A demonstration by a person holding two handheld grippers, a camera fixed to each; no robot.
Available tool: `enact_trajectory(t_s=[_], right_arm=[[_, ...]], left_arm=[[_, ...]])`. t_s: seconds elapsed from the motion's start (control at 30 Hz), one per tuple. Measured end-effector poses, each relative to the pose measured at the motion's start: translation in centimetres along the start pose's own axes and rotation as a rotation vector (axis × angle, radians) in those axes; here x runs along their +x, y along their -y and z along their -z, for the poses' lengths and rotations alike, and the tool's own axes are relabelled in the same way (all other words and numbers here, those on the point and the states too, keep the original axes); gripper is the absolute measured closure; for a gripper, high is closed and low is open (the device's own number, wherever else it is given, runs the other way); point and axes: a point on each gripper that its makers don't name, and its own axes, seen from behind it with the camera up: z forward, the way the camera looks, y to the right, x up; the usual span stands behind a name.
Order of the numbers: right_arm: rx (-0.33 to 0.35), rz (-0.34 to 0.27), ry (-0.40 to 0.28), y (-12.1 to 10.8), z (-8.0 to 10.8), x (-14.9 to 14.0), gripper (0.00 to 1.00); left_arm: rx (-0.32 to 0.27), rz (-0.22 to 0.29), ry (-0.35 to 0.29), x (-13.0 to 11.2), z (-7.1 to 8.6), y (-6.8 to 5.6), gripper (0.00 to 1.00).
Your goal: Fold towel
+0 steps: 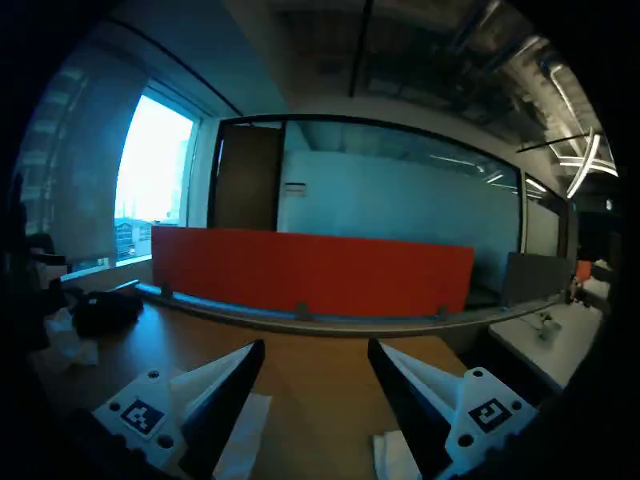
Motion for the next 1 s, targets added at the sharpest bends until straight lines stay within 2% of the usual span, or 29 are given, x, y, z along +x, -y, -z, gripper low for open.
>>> enact_trajectory(t_s=[0.17, 0.3, 0.6, 1.0], right_arm=[[0.138, 0.052, 0.061, 3.1, 0.5, -1.2, 0.0], [0.217, 0.075, 0.105, 4.7, 0.7, -1.9, 0.0], [0.295, 0.118, 0.17, 6.4, 0.7, -4.1, 0.0], [0.386, 0.166, 0.268, 8.9, 0.8, -9.8, 0.0]], left_arm=[[-0.092, -0.015, 0.055, -1.2, 0.2, -1.7, 0.04], [-0.167, -0.028, 0.102, -2.5, 0.3, -2.9, 0.04], [-0.254, -0.061, 0.155, -4.9, 0.3, -4.7, 0.04], [-0.346, -0.091, 0.238, -10.0, 0.2, -7.4, 0.04]])
